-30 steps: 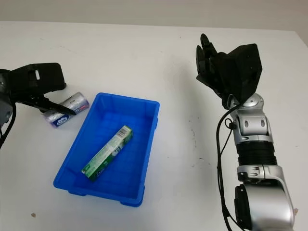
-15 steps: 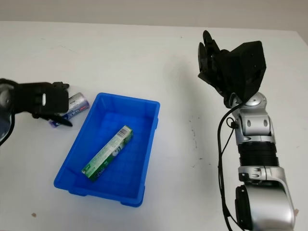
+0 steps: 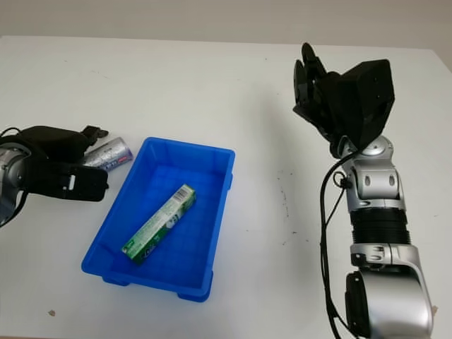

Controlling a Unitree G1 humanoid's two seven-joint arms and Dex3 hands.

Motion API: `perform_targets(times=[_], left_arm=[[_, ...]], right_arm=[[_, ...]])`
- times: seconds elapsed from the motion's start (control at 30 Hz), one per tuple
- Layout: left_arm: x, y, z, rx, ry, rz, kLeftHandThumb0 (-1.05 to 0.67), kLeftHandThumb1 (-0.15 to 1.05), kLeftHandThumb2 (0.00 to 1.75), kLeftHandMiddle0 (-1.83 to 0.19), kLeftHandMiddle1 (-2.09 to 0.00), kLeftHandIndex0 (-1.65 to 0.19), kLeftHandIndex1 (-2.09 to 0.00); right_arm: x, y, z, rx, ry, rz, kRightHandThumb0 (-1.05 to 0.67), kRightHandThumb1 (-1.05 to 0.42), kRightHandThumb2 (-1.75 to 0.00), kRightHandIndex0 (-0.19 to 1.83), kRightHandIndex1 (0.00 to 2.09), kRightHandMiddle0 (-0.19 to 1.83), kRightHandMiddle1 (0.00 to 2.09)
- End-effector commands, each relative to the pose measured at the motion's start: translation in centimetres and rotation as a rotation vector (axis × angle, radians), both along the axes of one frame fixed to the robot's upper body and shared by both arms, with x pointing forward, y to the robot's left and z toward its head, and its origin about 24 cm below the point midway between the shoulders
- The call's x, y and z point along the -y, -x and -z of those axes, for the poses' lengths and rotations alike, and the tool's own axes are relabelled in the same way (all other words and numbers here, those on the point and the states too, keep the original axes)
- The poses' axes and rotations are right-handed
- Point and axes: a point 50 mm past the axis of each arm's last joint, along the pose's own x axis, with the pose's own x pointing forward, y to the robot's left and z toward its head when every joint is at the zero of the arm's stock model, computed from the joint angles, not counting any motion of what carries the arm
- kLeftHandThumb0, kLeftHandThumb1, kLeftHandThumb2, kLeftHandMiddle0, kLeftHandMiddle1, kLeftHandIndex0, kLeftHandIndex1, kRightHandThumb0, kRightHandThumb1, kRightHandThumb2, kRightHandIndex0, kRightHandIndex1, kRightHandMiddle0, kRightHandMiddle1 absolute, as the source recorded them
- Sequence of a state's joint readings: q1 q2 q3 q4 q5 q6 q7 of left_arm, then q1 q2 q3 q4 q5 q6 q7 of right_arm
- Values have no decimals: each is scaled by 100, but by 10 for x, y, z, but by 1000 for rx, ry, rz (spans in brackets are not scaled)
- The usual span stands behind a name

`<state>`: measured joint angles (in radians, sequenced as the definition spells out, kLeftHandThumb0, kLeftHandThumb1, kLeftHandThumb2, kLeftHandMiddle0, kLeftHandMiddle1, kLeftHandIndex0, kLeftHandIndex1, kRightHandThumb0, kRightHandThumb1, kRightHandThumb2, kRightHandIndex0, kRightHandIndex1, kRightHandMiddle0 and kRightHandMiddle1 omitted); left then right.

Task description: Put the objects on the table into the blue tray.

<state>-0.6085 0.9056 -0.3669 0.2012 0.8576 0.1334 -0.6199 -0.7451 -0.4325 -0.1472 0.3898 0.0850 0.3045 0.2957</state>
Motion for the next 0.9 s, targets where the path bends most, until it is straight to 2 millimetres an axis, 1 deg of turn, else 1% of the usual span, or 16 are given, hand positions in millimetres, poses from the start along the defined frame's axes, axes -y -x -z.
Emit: perform_targets(times=[0.0,0.03,0.13,0.2,0.23,0.33,0.47,0.53,0.57,0.63,0.73,0.87], left_arm=[[4,4,22,-68,16,24,-44,105,47,-84,-209,-17,-209],[4,3,21,-54,20,28,-44,105,48,-85,-209,-17,-209],[3,0,16,9,72,34,-43,105,47,-101,-209,-36,-209],[2,-2,12,37,103,33,-43,105,47,-103,-209,-39,-209],[2,-3,8,54,132,36,-44,105,47,-101,-209,-39,-209],[1,-5,-1,115,210,51,-45,105,44,-94,-209,-48,-209],[1,-8,-11,179,262,26,-43,105,49,-107,-209,-50,-209],[2,-9,-17,219,301,28,-40,105,47,-114,-209,-57,-209],[2,-10,-19,247,324,41,-33,105,37,-121,-209,-64,-209],[2,-10,-21,289,359,69,-26,105,28,-130,-209,-71,-209],[3,-10,-23,294,389,90,-19,105,27,-139,-209,-78,-209],[5,-9,-24,273,405,120,-13,105,28,-141,-209,-78,-209]], right_arm=[[3,2,-5,17,-6,10,-70,-105,-84,-19,0,-19,0],[3,2,-5,17,-5,9,-69,-105,-84,-19,0,-19,0],[3,1,-4,19,-5,0,-68,-105,-85,-19,0,-19,0],[2,1,-3,16,-2,-6,-68,-105,-85,-19,0,-19,0],[2,1,-3,14,-4,-8,-68,-105,-85,-19,0,-19,0],[1,0,-3,12,-4,-11,-68,-105,-86,-19,0,-19,0],[1,0,-3,12,-1,1,-67,-105,-86,-19,0,-19,0],[2,-1,-4,14,3,1,-68,-105,-85,-19,0,-19,0],[2,0,-4,16,2,1,-67,-105,-86,-19,0,-19,0],[3,0,-4,19,-1,0,-67,-105,-86,-19,0,-19,0],[3,-1,-5,16,-3,4,-68,-105,-86,-19,0,-19,0],[3,-1,-5,17,-6,6,-67,-105,-85,-19,0,-19,0]])
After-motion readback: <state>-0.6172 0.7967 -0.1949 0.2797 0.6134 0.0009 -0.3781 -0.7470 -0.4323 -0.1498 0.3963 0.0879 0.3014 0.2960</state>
